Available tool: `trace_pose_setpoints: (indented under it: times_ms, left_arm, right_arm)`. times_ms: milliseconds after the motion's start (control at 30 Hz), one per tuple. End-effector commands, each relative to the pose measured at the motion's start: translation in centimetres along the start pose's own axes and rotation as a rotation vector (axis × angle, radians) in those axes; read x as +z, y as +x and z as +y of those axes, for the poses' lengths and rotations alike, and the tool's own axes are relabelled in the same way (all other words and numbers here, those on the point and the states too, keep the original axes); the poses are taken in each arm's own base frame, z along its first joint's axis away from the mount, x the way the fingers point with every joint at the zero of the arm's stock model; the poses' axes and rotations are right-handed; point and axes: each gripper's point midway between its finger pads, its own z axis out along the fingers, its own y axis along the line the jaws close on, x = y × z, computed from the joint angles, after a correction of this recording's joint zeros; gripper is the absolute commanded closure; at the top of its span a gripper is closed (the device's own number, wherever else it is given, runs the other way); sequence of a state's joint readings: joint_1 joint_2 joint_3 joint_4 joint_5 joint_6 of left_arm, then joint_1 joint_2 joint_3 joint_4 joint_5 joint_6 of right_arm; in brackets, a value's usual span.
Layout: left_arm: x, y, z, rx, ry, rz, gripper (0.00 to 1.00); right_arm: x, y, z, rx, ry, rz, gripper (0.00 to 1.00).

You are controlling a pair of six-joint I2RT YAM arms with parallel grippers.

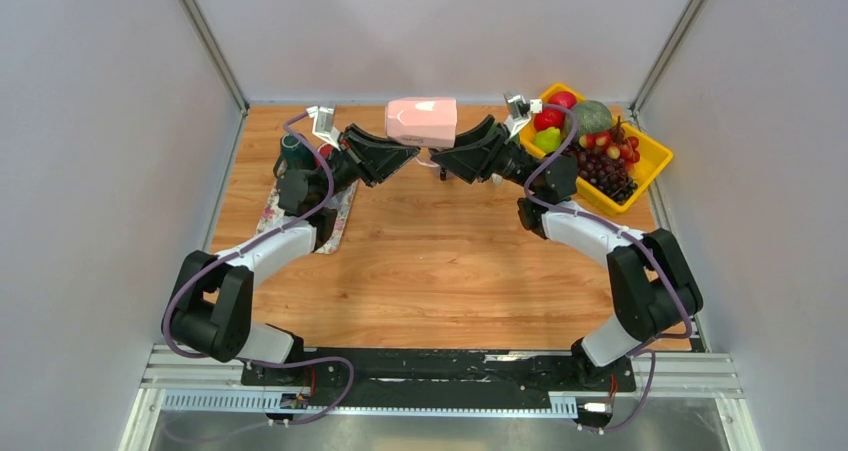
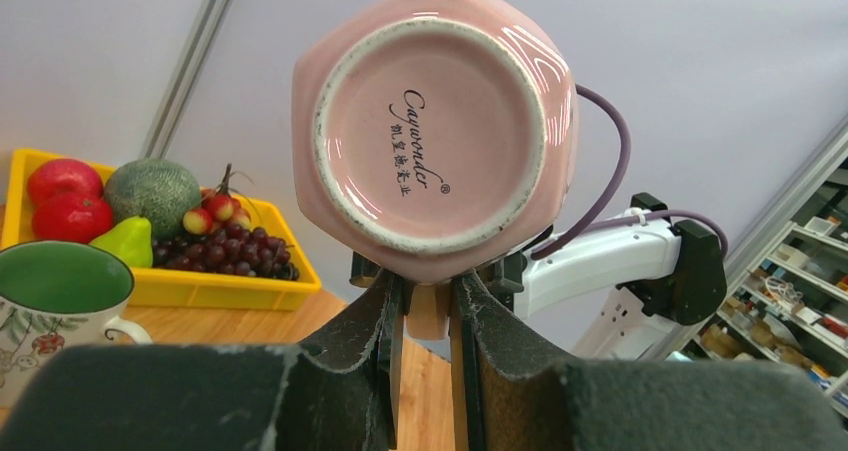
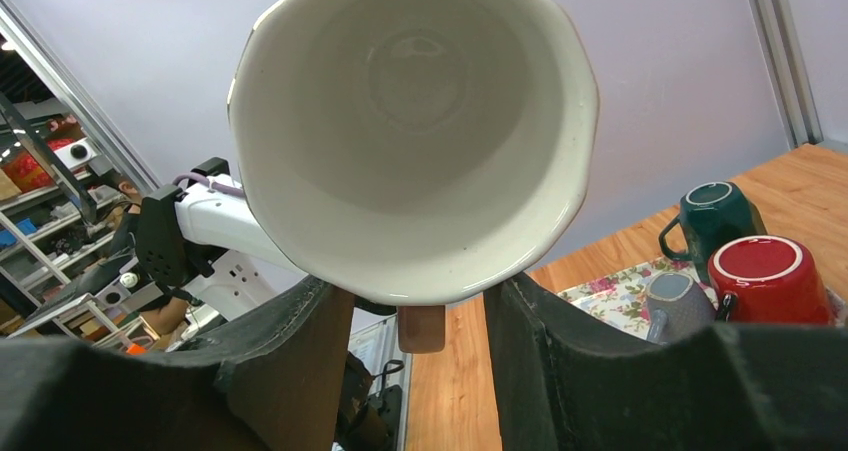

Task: Turn the mug right side up
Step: Place the cup at the center of the board.

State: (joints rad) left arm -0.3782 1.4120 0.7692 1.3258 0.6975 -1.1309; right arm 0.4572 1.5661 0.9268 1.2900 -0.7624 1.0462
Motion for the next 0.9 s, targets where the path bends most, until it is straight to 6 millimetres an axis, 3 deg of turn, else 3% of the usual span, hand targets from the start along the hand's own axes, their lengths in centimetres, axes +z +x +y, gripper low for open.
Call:
trace_pose_setpoints:
  times_ms: [0, 433, 667, 767, 867]
  left_arm:
    - [0.3, -0.3, -2.2, 0.082, 0.080, -0.017, 1.00]
    - [0.3, 1.1, -1.6, 0.068, 0.070, 0.006, 1.00]
    - [0.3, 1.6, -1.4, 0.061, 0.064, 0.015, 1.00]
    - [0.3, 1.7, -1.4, 0.064, 0.065, 0.016, 1.00]
    - [0.3, 1.7, -1.4, 0.064, 0.065, 0.017, 1.00]
  right_arm:
    - [0.8, -1.9, 0.8, -0.007, -0.020, -0.074, 0.48]
    - [0.7, -1.5, 0.0, 0.040, 0.001, -0.086, 0.64]
    - [0.5, -1.9, 0.0, 0.087, 0.019, -0.116, 0.67]
    - [0.5, -2.0, 0.1, 0.090, 0.017, -0.117, 0.73]
    - [0.5, -2.0, 0.2, 0.096, 0.018, -0.116, 0.85]
